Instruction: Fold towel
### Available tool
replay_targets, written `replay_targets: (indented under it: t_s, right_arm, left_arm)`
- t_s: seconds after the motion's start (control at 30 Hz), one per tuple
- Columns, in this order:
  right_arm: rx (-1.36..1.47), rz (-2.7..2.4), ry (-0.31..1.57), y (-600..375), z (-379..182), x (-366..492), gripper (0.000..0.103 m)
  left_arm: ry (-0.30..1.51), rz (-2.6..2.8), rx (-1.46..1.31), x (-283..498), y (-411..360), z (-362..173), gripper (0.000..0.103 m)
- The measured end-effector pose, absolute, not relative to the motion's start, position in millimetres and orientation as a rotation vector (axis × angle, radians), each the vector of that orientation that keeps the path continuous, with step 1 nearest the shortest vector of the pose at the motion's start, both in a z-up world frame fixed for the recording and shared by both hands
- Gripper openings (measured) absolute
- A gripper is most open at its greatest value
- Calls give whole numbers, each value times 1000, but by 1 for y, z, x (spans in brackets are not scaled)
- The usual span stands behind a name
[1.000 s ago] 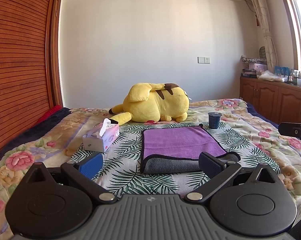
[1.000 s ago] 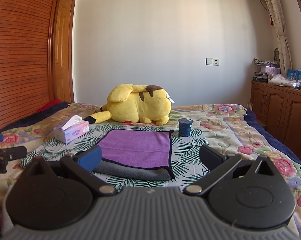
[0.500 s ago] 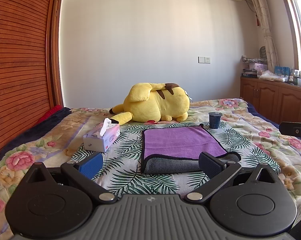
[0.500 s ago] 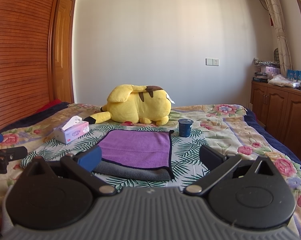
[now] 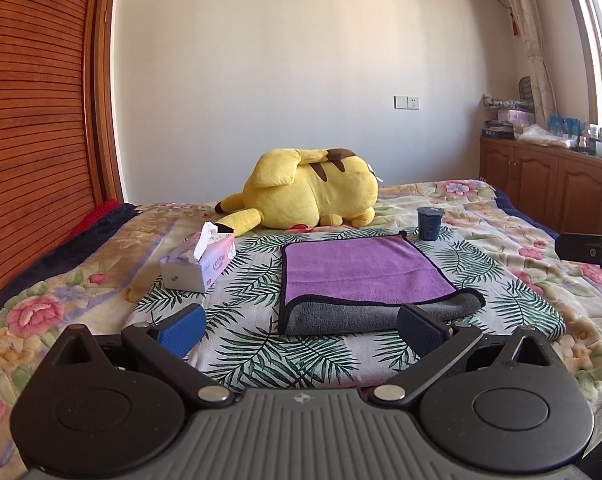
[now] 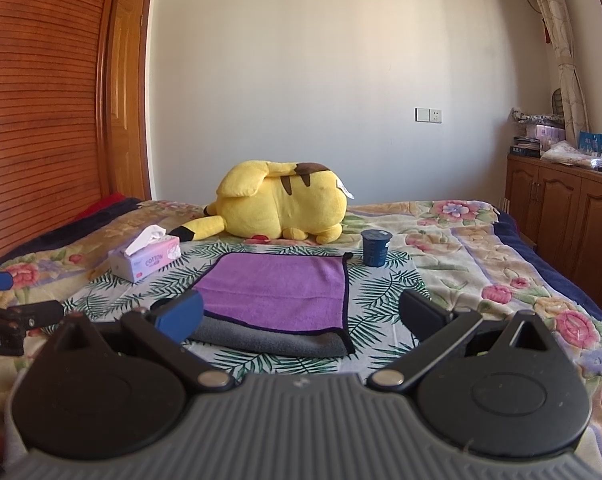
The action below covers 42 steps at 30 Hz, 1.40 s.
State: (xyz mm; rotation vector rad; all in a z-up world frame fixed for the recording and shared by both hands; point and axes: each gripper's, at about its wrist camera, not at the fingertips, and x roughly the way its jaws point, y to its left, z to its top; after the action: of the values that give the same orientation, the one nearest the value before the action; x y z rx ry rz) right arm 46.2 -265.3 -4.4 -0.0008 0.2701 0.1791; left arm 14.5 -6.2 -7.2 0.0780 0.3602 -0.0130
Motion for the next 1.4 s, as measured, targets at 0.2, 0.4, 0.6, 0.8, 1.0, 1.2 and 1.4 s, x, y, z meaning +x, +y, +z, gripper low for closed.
replay_targets:
  t_s: [0.2,0.4,0.6,0.8,1.0,1.2,1.4]
  right_arm:
    - [14,180,288,-265,-8,58,103]
    - [25,177,312,-266,-13,74,103]
    - [-23,189,328,-260,-18,89,103]
    - [-24,199,366,-258,-23,105,103]
    - [-22,197,401,-259,-30,123,103]
    - [-38,198,429,-257,-38,140,103]
    - [-40,201,455,-257,-44,154,103]
  left_arm:
    - [402,-28,97,29,-9,-10,87]
    - [420,-44,126,40,-12,-11,87]
    - [441,-49,128,55,-12,-14,87]
    - [456,-66,122,72,-8,-17,87]
    - [469,-73,119,90,-6,-23,87]
    - [496,-75,108,108,-1,-33,87]
    - [517,-70,116,129,2,-44,87]
